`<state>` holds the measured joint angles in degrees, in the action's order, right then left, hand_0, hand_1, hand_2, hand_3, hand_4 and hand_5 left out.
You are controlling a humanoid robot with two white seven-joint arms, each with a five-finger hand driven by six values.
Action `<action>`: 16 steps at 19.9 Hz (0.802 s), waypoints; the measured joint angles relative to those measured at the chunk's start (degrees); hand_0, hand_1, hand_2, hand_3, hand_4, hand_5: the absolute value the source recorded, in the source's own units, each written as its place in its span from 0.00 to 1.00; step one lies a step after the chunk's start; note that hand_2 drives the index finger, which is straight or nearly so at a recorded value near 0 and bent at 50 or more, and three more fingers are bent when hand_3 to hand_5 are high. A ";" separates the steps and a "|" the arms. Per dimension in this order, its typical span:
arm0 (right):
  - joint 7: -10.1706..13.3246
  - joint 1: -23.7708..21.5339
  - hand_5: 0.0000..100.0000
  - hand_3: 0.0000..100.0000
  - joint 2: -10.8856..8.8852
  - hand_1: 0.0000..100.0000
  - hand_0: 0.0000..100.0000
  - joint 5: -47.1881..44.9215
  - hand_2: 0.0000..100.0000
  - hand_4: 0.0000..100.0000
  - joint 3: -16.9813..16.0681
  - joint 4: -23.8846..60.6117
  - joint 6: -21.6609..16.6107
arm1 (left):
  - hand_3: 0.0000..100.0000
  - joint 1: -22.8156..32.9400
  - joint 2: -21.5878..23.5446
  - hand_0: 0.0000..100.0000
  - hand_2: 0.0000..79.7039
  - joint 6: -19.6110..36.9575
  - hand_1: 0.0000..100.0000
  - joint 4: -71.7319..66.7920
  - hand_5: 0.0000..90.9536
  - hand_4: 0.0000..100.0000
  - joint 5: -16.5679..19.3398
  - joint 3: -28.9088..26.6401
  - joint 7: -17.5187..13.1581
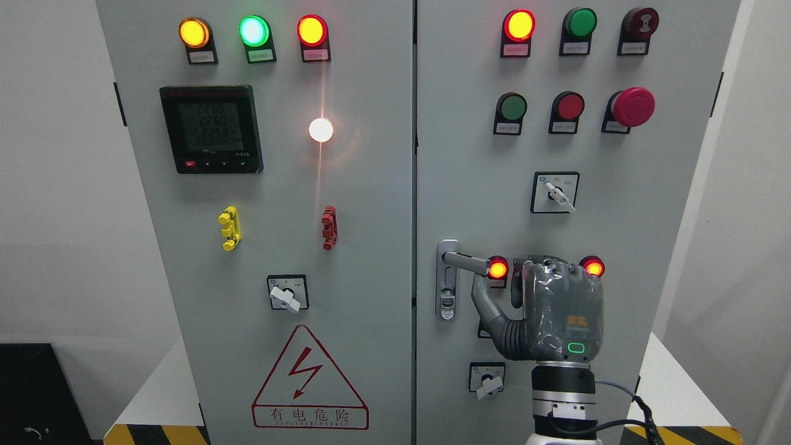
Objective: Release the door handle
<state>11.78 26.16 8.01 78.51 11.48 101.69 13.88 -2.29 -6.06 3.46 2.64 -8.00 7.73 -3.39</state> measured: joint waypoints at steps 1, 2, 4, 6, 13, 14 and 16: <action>0.01 -0.04 1.00 1.00 0.00 0.41 0.46 -0.01 0.99 0.95 0.03 0.01 0.00 | 0.00 0.00 0.00 0.12 0.00 0.01 0.56 0.00 0.00 0.00 0.00 0.00 0.00; 0.07 -0.12 1.00 1.00 -0.01 0.41 0.46 -0.01 0.99 0.95 0.07 0.02 0.00 | 0.00 0.00 0.00 0.12 0.00 0.03 0.56 0.00 0.00 0.00 0.00 0.00 0.00; 0.19 -0.24 1.00 1.00 -0.05 0.41 0.46 -0.01 0.99 0.95 0.13 0.05 -0.13 | 0.00 0.00 0.00 0.12 0.00 0.06 0.56 0.00 0.00 0.00 0.00 0.00 0.00; 0.22 -0.40 1.00 1.00 -0.11 0.41 0.46 -0.01 0.99 0.95 0.21 0.07 -0.18 | 0.00 0.00 0.00 0.12 0.00 0.09 0.56 0.00 0.00 0.00 0.00 0.00 0.00; 1.16 -1.52 1.00 1.00 -0.45 0.41 0.47 -0.03 0.99 0.95 0.49 0.12 -1.04 | 0.00 0.00 0.00 0.12 0.00 0.11 0.56 0.00 0.00 0.00 0.00 0.00 0.00; 1.27 -1.72 1.00 1.00 -0.54 0.41 0.47 -0.10 0.99 0.95 0.52 0.12 -1.07 | 0.00 0.00 0.00 0.12 0.00 0.11 0.56 0.00 0.00 0.00 0.00 0.00 0.00; 1.42 -2.08 1.00 1.00 -0.68 0.41 0.47 -0.33 0.99 0.95 0.55 0.14 -1.18 | 0.00 0.00 0.00 0.12 0.00 0.12 0.56 0.00 0.00 0.00 0.00 0.00 0.00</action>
<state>13.20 24.08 7.33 78.18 12.04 101.83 12.70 -2.29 -6.06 3.58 2.64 -8.00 7.73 -3.39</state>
